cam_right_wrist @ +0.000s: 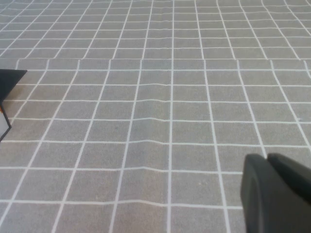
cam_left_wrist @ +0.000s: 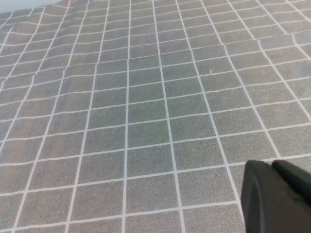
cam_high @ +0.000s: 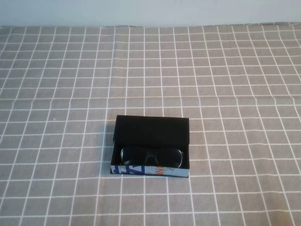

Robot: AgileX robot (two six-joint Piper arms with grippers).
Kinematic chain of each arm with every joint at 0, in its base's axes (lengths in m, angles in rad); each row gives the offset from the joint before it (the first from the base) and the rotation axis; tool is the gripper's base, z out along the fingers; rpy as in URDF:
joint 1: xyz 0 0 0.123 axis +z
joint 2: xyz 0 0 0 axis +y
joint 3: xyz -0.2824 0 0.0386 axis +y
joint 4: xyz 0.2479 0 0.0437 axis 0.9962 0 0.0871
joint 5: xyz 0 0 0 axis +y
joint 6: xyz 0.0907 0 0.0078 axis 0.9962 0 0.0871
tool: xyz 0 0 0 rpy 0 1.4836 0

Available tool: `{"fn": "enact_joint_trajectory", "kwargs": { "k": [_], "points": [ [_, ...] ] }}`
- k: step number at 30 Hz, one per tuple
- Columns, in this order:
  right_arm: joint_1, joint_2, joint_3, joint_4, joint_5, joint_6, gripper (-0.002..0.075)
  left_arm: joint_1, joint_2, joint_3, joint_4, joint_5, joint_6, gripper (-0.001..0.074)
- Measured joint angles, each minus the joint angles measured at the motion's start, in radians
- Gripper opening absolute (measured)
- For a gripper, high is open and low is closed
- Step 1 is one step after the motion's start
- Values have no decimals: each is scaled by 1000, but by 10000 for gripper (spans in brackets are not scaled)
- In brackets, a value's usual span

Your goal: Take glasses out of glasses case

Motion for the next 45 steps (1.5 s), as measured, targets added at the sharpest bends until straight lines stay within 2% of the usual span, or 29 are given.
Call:
{"fn": "enact_joint_trajectory", "kwargs": {
  "k": [16, 27, 36, 41, 45],
  "points": [
    [0, 0, 0, 18, -7, 0, -18, 0, 0, 0, 0, 0, 0, -4],
    [0, 0, 0, 132, -42, 0, -18, 0, 0, 0, 0, 0, 0, -4],
    [0, 0, 0, 156, -45, 0, -18, 0, 0, 0, 0, 0, 0, -4],
    [0, 0, 0, 257, -71, 0, -18, 0, 0, 0, 0, 0, 0, -4],
    [0, 0, 0, 471, -147, 0, -18, 0, 0, 0, 0, 0, 0, -4]
  ]
}}
